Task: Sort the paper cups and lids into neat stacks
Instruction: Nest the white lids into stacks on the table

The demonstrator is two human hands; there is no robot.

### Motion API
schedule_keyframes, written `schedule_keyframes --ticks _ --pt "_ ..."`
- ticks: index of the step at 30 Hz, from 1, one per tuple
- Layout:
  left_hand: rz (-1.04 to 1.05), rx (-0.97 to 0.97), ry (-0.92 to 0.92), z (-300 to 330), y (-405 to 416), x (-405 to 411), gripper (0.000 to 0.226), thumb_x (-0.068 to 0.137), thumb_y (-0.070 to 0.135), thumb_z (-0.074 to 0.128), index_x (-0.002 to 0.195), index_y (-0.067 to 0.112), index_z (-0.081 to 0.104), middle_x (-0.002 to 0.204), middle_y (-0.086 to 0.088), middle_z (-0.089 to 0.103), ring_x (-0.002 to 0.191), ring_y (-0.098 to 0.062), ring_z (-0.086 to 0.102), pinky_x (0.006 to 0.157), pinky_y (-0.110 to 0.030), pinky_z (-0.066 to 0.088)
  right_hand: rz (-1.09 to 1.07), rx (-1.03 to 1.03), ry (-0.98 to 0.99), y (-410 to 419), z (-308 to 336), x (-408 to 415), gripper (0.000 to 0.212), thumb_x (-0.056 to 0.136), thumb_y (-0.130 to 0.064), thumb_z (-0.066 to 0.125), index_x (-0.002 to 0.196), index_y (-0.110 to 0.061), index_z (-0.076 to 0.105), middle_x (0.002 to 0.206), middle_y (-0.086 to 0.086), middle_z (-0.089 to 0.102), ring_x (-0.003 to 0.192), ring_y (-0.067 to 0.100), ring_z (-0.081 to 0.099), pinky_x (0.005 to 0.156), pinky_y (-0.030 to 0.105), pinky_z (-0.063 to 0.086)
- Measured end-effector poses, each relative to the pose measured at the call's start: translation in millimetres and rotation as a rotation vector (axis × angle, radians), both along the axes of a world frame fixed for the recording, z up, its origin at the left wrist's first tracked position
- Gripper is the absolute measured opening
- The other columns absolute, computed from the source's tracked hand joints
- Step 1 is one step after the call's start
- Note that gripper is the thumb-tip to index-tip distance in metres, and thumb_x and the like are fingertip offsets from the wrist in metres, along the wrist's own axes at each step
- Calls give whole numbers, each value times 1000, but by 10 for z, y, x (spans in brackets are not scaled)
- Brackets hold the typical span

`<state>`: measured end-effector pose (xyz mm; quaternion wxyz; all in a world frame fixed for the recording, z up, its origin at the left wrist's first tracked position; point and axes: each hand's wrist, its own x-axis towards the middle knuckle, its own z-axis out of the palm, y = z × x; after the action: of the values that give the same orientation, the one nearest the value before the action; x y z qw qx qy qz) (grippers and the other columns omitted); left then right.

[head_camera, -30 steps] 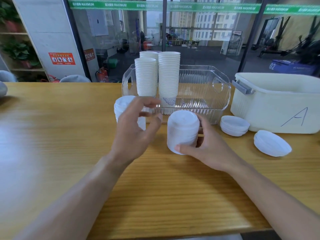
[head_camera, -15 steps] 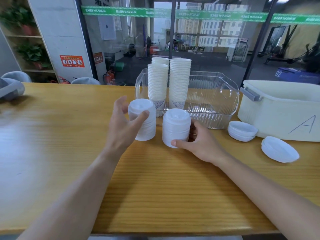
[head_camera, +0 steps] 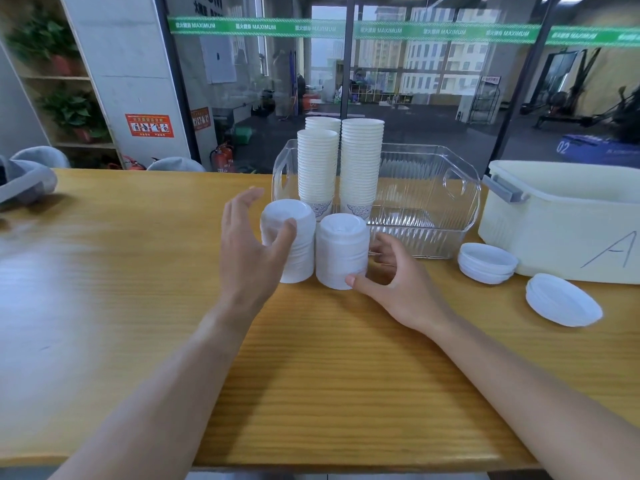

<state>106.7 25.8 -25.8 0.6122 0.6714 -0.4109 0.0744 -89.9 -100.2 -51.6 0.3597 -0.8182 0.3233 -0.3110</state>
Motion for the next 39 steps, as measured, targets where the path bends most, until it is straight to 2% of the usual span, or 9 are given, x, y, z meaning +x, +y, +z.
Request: schedule_keyframes --ticks 3,10,15,19,22,26,28,35,39 --pt "-17 -65 -140 31 18 -183 43 90 29 65 131 21 56 142 8 53 136 -10 47 103 -4 30 -34 -25 3 33 5 -220 77 87 -46 80 152 -31 41 142 -20 53 128 -1 51 107 25 41" --pt "-261 54 -443 -15 -64 -809 36 93 23 64 129 18 61 143 10 58 138 -8 47 113 -21 35 -103 -115 42 100 -11 -830 42 94 -35 73 133 -35 59 134 -21 57 124 -2 51 98 14 38" --pt "-465 321 -449 -122 -268 -1264 41 97 29 66 136 26 54 139 14 53 131 -3 47 104 -21 41 -200 -452 48 3 -69 -1331 28 90 -19 75 117 -26 69 117 -13 65 118 6 55 101 3 28" --pt "-535 559 -374 -230 -577 -1518 56 96 37 67 145 29 42 145 11 45 130 -10 50 107 -33 44 -366 -674 6 -245 -34 -1742 22 85 -13 70 107 -16 72 107 -8 68 112 18 53 102 17 36" --pt "-548 654 -312 -258 -862 -1632 67 92 41 71 149 29 38 150 7 45 135 -14 50 113 -41 42 -474 -607 36 -429 -6 -2016 31 86 -33 65 112 -17 69 115 -8 66 117 21 49 106 13 29" --pt "-493 644 -174 -248 -1266 -1809 79 81 48 80 147 27 42 143 7 55 131 -13 53 112 -40 45 -584 -233 278 -533 26 -2173 90 75 -65 77 147 -23 44 147 -3 46 140 20 36 119 37 30" --pt "-454 604 -132 -265 -1444 -1906 86 67 61 77 140 28 45 134 8 60 122 -14 59 106 -42 51 -555 -126 302 -567 31 -2162 109 70 -73 78 156 -24 32 155 -3 39 146 19 32 120 40 30" --pt "-359 548 -110 -285 -1699 -2098 100 65 76 78 143 20 49 133 3 61 123 -20 58 104 -45 49 -465 -35 178 -704 -35 -2135 104 71 -62 84 156 -28 35 154 -8 44 143 14 39 114 33 36" --pt "-440 500 -85 -294 -1635 -2070 81 67 62 87 134 26 58 127 7 54 115 -9 55 97 -28 47 -452 -40 116 -678 -21 -2140 96 72 -54 88 152 -27 43 151 -11 48 141 10 43 111 29 36"
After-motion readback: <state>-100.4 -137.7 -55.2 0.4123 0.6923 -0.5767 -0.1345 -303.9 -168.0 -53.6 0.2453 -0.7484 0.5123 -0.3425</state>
